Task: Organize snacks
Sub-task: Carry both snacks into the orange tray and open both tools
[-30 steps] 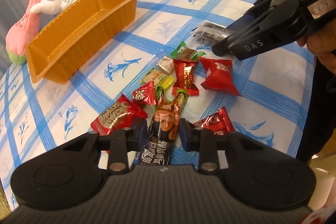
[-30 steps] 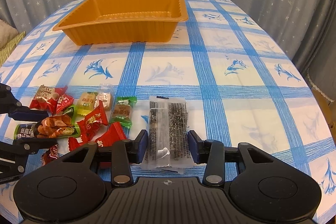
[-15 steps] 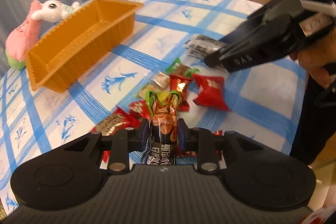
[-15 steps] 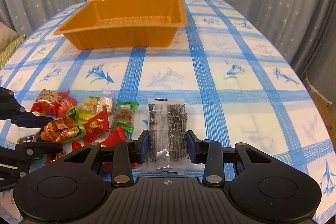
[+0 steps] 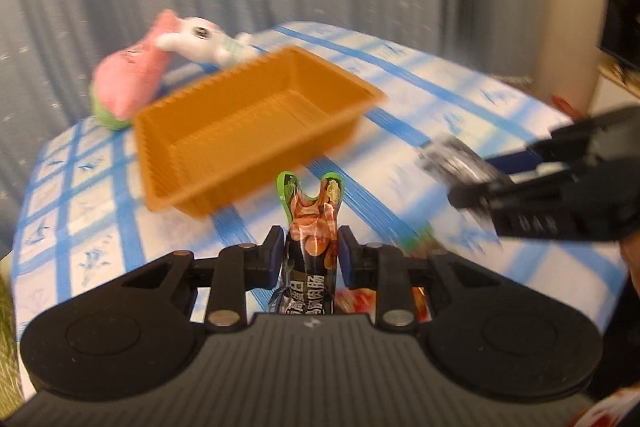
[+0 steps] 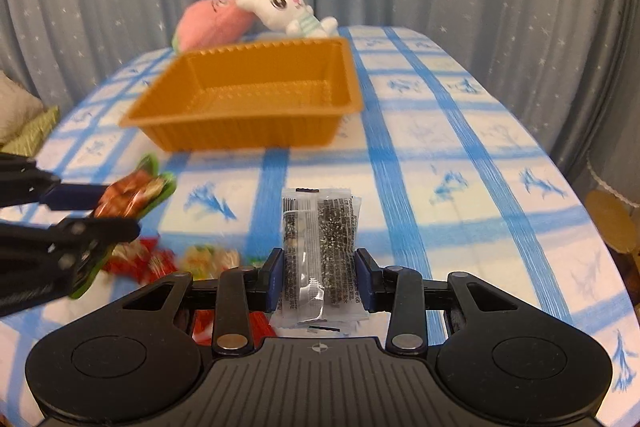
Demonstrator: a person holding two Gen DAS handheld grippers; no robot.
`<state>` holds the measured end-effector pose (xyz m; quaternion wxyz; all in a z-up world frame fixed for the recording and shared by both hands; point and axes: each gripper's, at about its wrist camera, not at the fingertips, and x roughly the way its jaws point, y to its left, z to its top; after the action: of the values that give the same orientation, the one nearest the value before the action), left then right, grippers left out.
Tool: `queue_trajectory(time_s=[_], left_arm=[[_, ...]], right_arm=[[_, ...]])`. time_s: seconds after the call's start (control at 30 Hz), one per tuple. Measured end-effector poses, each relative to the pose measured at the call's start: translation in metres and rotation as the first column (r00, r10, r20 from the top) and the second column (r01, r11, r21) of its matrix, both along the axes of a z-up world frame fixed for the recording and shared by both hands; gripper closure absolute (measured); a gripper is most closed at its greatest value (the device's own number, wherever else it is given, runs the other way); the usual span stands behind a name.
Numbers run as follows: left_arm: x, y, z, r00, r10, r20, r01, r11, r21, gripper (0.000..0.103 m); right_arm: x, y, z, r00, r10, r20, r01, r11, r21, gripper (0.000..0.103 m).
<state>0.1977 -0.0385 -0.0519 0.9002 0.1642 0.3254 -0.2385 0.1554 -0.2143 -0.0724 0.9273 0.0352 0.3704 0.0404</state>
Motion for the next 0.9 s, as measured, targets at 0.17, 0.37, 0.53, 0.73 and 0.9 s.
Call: queue_trajectory(time_s=[0.17, 0.37, 0.53, 0.73, 0.9], left_arm=[[0.040, 0.000, 0.021, 0.996, 0.078, 0.036, -0.076, 0.996, -0.038, 0.077], [0.097, 0.005, 0.033, 0.983, 0.179, 0.052, -0.173, 0.980, -0.101, 0.077], [0.146, 0.010, 0.029, 0.970, 0.241, 0.039, -0.233, 0.962, -0.139, 0.077], [0.182, 0.014, 0.003, 0.964, 0.265, -0.016, -0.265, 0.955, -0.134, 0.077], [0.194, 0.013, -0.017, 0.962, 0.271, -0.038, -0.274, 0.956, -0.108, 0.077]], right_arm=[[0.036, 0.003, 0.024, 0.999, 0.031, 0.042, -0.032, 0.999, 0.016, 0.066], [0.096, 0.008, 0.049, 0.992, 0.053, 0.115, -0.054, 0.998, 0.010, 0.066], [0.152, 0.012, 0.043, 0.992, 0.050, 0.113, -0.052, 0.998, 0.021, 0.066], [0.197, 0.008, 0.019, 0.998, 0.038, 0.057, -0.041, 0.998, 0.051, 0.065], [0.211, 0.012, 0.003, 0.998, 0.050, 0.028, -0.051, 0.998, 0.035, 0.065]])
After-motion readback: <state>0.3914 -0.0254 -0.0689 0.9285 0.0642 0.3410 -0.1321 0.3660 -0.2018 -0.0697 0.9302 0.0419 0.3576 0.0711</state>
